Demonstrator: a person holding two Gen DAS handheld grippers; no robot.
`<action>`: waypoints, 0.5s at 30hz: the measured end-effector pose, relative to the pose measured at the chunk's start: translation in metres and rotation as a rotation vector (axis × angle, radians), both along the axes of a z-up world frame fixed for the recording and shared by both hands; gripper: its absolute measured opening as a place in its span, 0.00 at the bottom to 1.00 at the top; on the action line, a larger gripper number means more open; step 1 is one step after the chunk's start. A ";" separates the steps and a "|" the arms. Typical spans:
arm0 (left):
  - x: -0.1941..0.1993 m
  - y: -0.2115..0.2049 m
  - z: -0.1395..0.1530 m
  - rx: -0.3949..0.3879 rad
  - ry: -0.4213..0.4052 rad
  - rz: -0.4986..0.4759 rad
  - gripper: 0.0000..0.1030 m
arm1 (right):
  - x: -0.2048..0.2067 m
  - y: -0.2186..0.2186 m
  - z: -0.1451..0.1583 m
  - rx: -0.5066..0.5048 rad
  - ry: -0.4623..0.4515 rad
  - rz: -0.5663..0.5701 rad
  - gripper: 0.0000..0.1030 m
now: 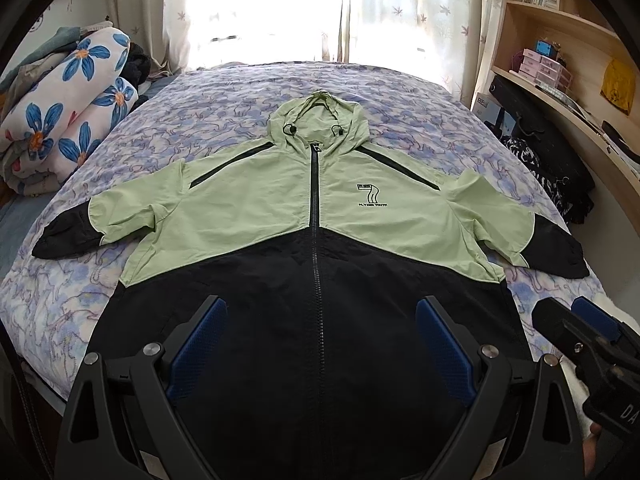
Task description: Fold large clothes
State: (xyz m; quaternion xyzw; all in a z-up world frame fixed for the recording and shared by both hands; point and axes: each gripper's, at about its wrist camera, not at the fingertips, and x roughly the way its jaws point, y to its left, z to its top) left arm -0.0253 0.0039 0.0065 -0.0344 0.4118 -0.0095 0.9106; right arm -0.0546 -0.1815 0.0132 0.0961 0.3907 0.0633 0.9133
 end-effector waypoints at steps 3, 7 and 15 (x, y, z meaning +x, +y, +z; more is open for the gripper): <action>-0.001 -0.002 0.002 0.002 -0.002 -0.002 0.92 | -0.001 -0.001 0.003 -0.007 -0.003 0.006 0.91; -0.002 -0.003 0.004 0.000 -0.006 -0.001 0.92 | -0.004 0.000 0.006 -0.027 -0.016 0.006 0.91; -0.006 -0.012 0.017 0.016 -0.051 -0.031 0.92 | -0.014 0.000 0.023 -0.094 -0.095 0.023 0.91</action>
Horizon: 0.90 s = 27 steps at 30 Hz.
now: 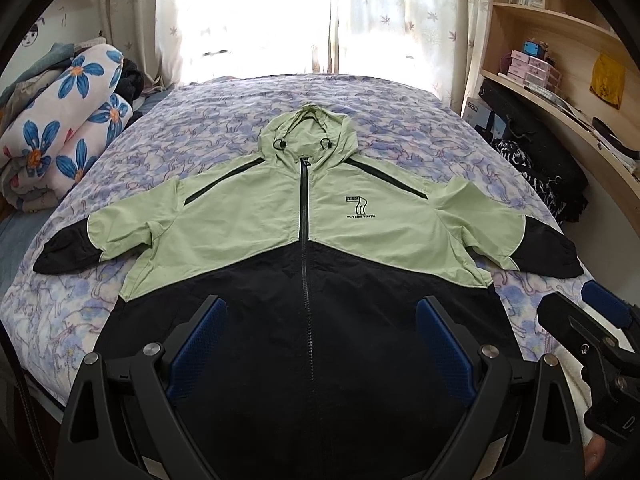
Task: Fold large clothes
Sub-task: 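Reach the right tool to the black sleeve cuff and grasp it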
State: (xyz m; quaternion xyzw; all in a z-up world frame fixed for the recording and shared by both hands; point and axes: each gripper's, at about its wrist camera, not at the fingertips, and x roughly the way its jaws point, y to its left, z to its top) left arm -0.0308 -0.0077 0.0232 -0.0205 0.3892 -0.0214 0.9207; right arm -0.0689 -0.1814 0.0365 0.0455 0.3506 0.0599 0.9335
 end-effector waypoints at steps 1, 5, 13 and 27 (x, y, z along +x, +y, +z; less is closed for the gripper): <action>0.000 -0.002 0.003 0.002 -0.010 -0.002 0.92 | -0.001 0.001 0.002 -0.011 -0.006 0.005 0.91; -0.001 -0.003 0.012 -0.030 -0.037 -0.019 0.92 | -0.003 0.000 0.010 -0.036 -0.025 0.011 0.91; 0.013 -0.017 0.033 0.002 -0.057 -0.084 0.92 | 0.002 -0.005 0.030 -0.050 -0.019 0.049 0.91; 0.083 -0.093 0.079 0.061 -0.146 -0.208 0.92 | 0.070 -0.098 0.082 -0.080 -0.066 -0.115 0.91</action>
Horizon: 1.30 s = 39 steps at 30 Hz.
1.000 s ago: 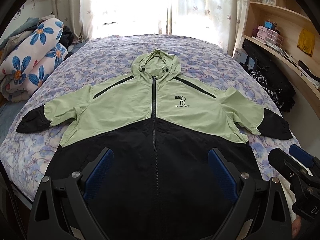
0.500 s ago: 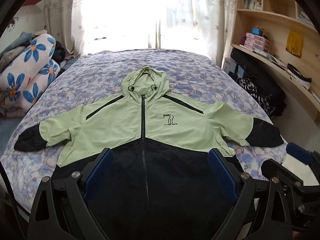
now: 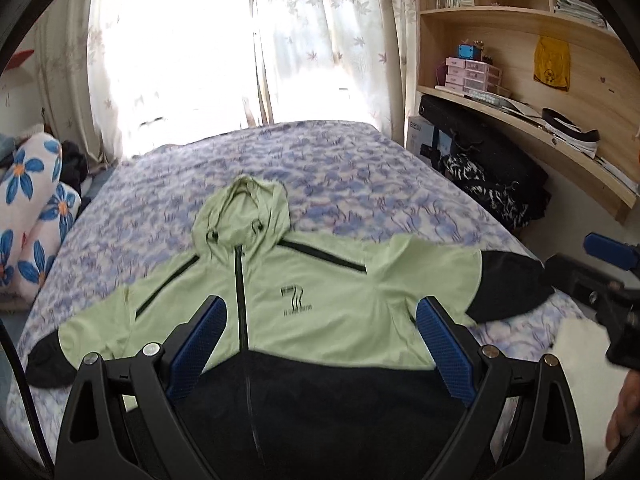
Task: Fold large clothes
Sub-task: 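Reach the right tool to the black sleeve cuff and grasp it, then carry the held sleeve across the jacket chest toward the hood with the right tool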
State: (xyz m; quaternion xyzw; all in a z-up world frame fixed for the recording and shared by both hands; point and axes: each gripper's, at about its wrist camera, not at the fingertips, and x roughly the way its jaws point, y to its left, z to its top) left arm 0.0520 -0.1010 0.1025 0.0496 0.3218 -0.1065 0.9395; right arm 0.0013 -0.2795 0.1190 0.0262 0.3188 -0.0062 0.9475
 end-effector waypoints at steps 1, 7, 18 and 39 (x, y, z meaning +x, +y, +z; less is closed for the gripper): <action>0.011 -0.008 0.001 0.003 -0.001 0.002 0.92 | 0.006 -0.009 0.002 -0.001 -0.002 -0.021 0.91; 0.073 -0.061 -0.010 0.044 0.023 -0.080 0.92 | 0.055 -0.081 -0.007 -0.010 0.035 -0.157 0.90; 0.159 -0.116 -0.070 -0.012 0.008 -0.048 0.92 | 0.138 -0.230 -0.106 0.053 0.355 -0.362 0.78; 0.193 -0.198 -0.183 0.052 0.246 -0.103 0.92 | 0.127 -0.341 -0.240 0.246 0.661 -0.592 0.44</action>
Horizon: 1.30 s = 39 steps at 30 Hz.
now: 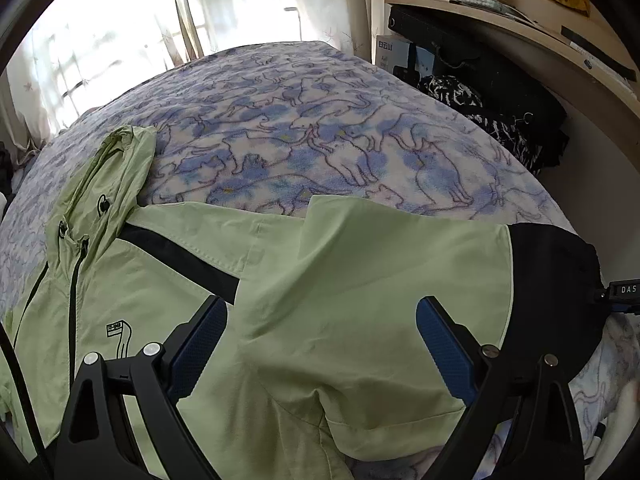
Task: Fold large clothes
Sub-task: 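Carry the held sleeve across the jacket chest toward the hood with the right tool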
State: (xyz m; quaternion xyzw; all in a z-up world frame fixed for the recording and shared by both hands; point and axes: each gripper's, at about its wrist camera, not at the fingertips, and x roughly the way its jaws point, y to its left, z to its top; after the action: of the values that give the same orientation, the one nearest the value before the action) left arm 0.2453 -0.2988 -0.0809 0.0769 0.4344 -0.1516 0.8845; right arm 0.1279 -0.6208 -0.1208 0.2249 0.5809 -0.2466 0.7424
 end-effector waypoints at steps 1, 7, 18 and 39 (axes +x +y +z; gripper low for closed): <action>0.000 0.000 -0.001 -0.004 0.009 -0.001 0.92 | 0.000 0.002 0.001 -0.009 -0.003 0.010 0.40; -0.011 0.016 0.010 -0.002 -0.006 -0.004 0.92 | -0.012 0.041 0.045 -0.125 -0.106 0.085 0.24; -0.061 0.148 0.079 -0.096 -0.092 0.097 0.92 | -0.008 0.253 0.179 0.065 -0.555 0.519 0.24; -0.092 0.273 0.047 -0.007 -0.102 0.253 0.92 | 0.022 0.401 0.079 0.318 -0.545 0.506 0.32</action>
State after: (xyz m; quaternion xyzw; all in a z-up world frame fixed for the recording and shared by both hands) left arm 0.1536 -0.0253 -0.0335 0.0261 0.3944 -0.0362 0.9179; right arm 0.1495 -0.2197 -0.0421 0.2441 0.4306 0.1058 0.8625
